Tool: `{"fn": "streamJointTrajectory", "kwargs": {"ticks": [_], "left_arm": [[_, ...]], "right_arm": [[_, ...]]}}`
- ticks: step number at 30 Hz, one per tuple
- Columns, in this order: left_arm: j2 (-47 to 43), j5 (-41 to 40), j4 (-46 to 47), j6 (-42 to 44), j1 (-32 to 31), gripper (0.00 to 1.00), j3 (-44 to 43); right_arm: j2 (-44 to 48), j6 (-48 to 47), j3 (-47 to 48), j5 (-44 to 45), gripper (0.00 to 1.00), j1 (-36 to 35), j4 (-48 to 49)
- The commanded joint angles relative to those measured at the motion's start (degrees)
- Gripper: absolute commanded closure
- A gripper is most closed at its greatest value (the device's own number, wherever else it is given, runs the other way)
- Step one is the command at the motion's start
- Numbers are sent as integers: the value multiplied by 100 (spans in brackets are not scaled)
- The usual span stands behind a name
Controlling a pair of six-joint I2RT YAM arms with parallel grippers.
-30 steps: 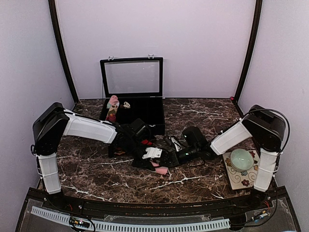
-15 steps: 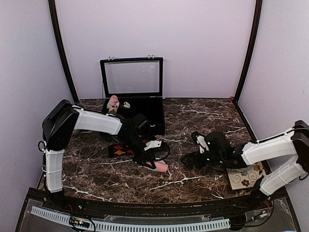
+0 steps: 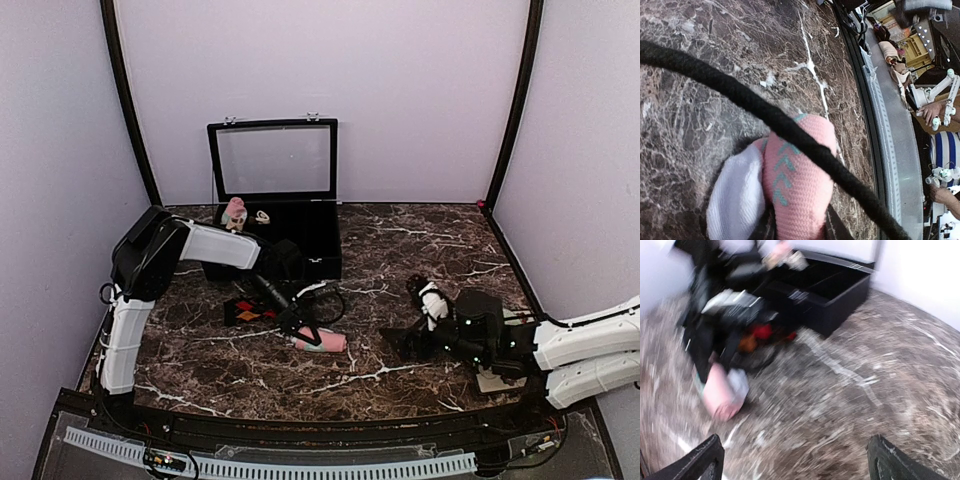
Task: Roll the socks
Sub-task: Roll the sock at the center of the board.
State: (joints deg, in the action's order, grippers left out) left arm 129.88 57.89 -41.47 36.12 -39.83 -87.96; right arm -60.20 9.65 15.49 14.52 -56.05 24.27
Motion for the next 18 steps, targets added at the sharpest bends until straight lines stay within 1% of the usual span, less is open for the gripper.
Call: {"fn": "streamJointTrajectory", "kwargs": {"ticks": [1,3,5,7,9,12,16,18], "left_arm": [[655,-1207,-914,-188,-16,76,331],[652,-1267,-864,-226,-20,75,341],[654,-1286,-843,-246,-16,73,337],[658,-1323,-847,-241,-18,72,333],[661,-1381,-848,-220,-20,72,324],[658,-1387,-852,-236,-17,71,303],[661,-1340,-821,-255,-17,70,289],[669,-1296,-857,-229,-17,70,265]], "right_arm": [[-748,-1959,444,-338,0,-831,111],[-1086,-2310,544,-397,6,-1046,268],[-1484,-2786,737,-331,17,-1291,414],[-2064,-3253,1085,-223,24,-1468,354],[-2521,-3567,1394,-168,30,-1519,343],[-2945,-3844,1703,-206,32,-1518,559],[-3550,-4121,2093,-326,35,-1513,528],[-3795,-4189,2223,-235,35,-1499,628]]}}
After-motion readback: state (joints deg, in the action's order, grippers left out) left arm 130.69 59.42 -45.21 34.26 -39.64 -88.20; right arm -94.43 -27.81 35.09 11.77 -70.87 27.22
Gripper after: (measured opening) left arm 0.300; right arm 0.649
